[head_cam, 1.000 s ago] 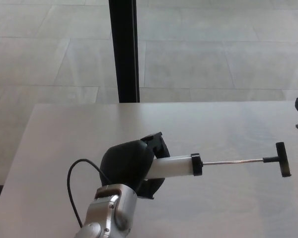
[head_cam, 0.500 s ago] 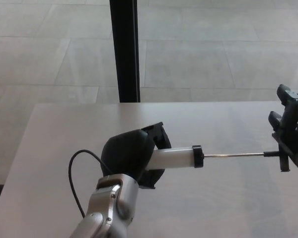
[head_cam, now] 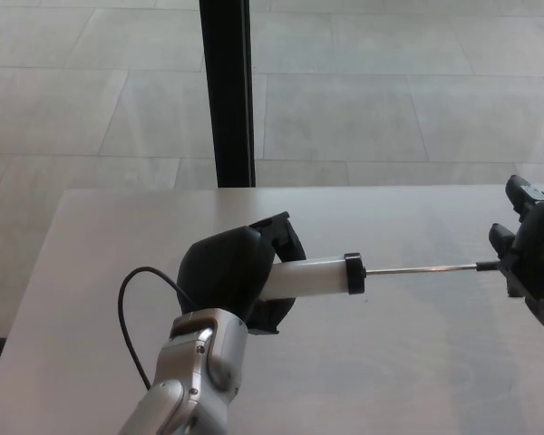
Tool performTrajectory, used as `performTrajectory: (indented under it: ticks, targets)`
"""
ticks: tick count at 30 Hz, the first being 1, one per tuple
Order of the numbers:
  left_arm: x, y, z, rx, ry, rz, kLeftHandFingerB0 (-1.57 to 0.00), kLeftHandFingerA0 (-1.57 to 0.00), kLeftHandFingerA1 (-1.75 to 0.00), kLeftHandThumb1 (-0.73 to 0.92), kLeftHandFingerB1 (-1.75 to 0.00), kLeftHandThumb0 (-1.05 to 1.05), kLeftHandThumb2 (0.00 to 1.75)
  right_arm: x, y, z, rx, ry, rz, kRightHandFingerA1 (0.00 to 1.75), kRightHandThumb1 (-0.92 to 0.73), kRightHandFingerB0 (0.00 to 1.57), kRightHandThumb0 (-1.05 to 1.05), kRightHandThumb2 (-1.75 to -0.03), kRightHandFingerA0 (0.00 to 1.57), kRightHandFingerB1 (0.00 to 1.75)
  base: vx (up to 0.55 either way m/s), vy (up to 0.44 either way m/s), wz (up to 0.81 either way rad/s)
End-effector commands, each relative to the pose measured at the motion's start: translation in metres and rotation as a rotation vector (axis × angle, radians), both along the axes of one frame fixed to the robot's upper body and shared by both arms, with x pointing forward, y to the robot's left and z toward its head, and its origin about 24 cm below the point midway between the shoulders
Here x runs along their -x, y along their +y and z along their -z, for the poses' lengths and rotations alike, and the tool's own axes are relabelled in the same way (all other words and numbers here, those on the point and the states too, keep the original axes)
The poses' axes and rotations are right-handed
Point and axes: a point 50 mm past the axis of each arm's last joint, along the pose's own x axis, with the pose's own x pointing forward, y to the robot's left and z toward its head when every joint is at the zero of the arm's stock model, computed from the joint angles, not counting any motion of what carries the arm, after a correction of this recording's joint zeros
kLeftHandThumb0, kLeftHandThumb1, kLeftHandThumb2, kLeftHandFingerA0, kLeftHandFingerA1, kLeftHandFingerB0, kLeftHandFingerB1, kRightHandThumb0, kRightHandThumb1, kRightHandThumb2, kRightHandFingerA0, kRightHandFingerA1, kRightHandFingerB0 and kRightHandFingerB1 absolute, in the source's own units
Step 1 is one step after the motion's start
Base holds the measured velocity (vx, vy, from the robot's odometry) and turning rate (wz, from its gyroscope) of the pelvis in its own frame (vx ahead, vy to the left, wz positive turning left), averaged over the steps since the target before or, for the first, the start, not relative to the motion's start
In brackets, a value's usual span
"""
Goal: The robot uses its left hand to lift the air pump kept on the middle of the desk and use the right hand to compress the handle
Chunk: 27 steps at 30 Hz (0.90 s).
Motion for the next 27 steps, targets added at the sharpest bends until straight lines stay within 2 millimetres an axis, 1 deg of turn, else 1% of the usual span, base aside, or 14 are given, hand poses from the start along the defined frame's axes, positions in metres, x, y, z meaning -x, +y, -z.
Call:
performTrajectory:
  ticks: [1, 5, 10, 11, 13, 15, 16, 19, 21, 22, 24, 25, 26, 27]
  targets:
    - [-0.002, 0.0, -0.001, 0.04, -0.004, -0.013, -0.72, -0.85, -1.75, 0.58, -1.57, -0.14, 1.03, -0.005, 0.006, -0.004, -0.031, -0.005, -0.012, 0.14, -0.91, 0.0, -1.05, -1.34, 0.0, 0.0, 0.0, 0.0, 0.0]
    - [-0.001, -0.002, 0.001, 0.038, -0.011, -0.001, -0.72, -0.85, -1.75, 0.59, -1.54, -0.14, 1.0, -0.006, 0.011, -0.007, -0.029, -0.011, -0.026, 0.13, -0.92, 0.0, -1.04, -1.34, 0.0, 0.0, 0.0, 0.0, 0.0]
    - [-0.002, -0.012, -0.001, 0.048, -0.019, 0.001, -0.7, -0.8, -1.75, 0.6, -1.5, -0.14, 0.94, -0.006, 0.027, -0.006, -0.064, -0.034, -0.056, 0.15, -0.92, 0.0, -1.0, -1.34, 0.0, 0.04, 0.0, 0.0, 0.0]
    - [-0.003, -0.014, -0.001, 0.039, -0.018, 0.002, -0.67, -0.8, -1.75, 0.59, -1.56, -0.16, 1.0, -0.006, 0.03, -0.004, -0.066, -0.024, -0.057, 0.09, -0.92, 0.0, -1.05, -1.35, 0.0, 0.0, 0.0, 0.0, 0.0]
    - [-0.004, -0.015, -0.002, 0.032, -0.013, 0.005, -0.67, -0.8, -1.75, 0.59, -1.56, -0.16, 1.0, -0.006, 0.032, -0.003, -0.069, -0.01, -0.06, 0.09, -0.92, 0.0, -1.05, -1.35, 0.0, 0.0, 0.0, 0.0, 0.0]
    - [-0.005, -0.016, 0.0, -0.016, -0.002, 0.006, -0.69, -0.8, -1.75, 0.59, -1.55, -0.16, 0.96, -0.006, 0.037, -0.004, -0.073, -0.008, -0.066, 0.08, -0.91, 0.0, -1.05, -1.35, 0.0, 0.0, 0.0, 0.0, 0.0]
    - [-0.006, -0.016, 0.001, -0.026, -0.002, 0.011, -0.7, -0.82, -1.75, 0.63, -1.56, -0.17, 0.91, -0.007, 0.039, -0.007, -0.068, -0.009, -0.081, 0.08, -0.9, 0.0, -1.05, -1.34, 0.0, 0.0, 0.0, 0.0, 0.0]
    - [-0.008, -0.016, 0.001, -0.043, -0.008, 0.013, -0.72, -0.85, -1.75, 0.59, -1.55, -0.16, 0.96, -0.008, 0.043, -0.009, -0.05, -0.017, -0.095, 0.1, -0.91, 0.0, -1.05, -1.34, 0.0, 0.0, 0.0, 0.0, 0.0]
    - [-0.012, -0.016, -0.003, -0.063, -0.023, 0.007, -0.74, -0.86, -1.75, 0.58, -1.5, -0.16, 0.99, -0.007, 0.045, -0.006, -0.014, -0.004, -0.108, 0.1, -0.92, 0.0, -1.05, -1.35, 0.0, 0.02, 0.0, 0.0, 0.0]
    - [-0.015, -0.015, -0.009, -0.083, -0.032, 0.005, -0.78, -0.88, -1.67, 0.66, -1.35, -0.2, 0.87, -0.004, 0.048, -0.002, 0.007, 0.01, -0.128, 0.09, -0.92, 0.0, -1.05, -1.34, 0.0, 0.04, 0.0, 0.0, 0.0]
    - [-0.017, -0.016, -0.012, -0.08, -0.027, -0.004, -0.78, -0.87, -1.66, 0.66, -1.31, -0.21, 0.86, -0.004, 0.048, 0.0, 0.028, 0.015, -0.142, 0.1, -0.92, 0.0, -1.04, -1.35, 0.0, 0.06, 0.0, 0.0, 0.0]
    - [-0.021, -0.016, -0.017, -0.086, -0.022, -0.018, -0.8, -0.86, -1.59, 0.71, -1.09, -0.23, 0.8, -0.001, 0.05, 0.004, 0.063, 0.043, -0.171, 0.0, -0.82, 0.0, -0.97, -1.17, 0.0, 0.0, 0.0, 0.0, 0.0]
    - [-0.022, -0.017, -0.019, -0.09, -0.021, -0.023, -0.8, -0.86, -1.59, 0.71, -1.09, -0.23, 0.8, -0.001, 0.05, 0.005, 0.075, 0.055, -0.182, 0.0, -0.82, 0.0, -0.97, -1.17, 0.0, 0.0, 0.0, 0.0, 0.0]
    - [-0.024, -0.019, -0.027, -0.087, -0.031, -0.025, -0.76, -0.9, -1.6, 0.66, -0.7, -0.2, 0.87, 0.001, 0.053, 0.008, 0.081, 0.052, -0.198, 0.1, -0.92, 0.0, -1.05, -1.34, 0.0, 0.05, 0.0, 0.0, 0.0]
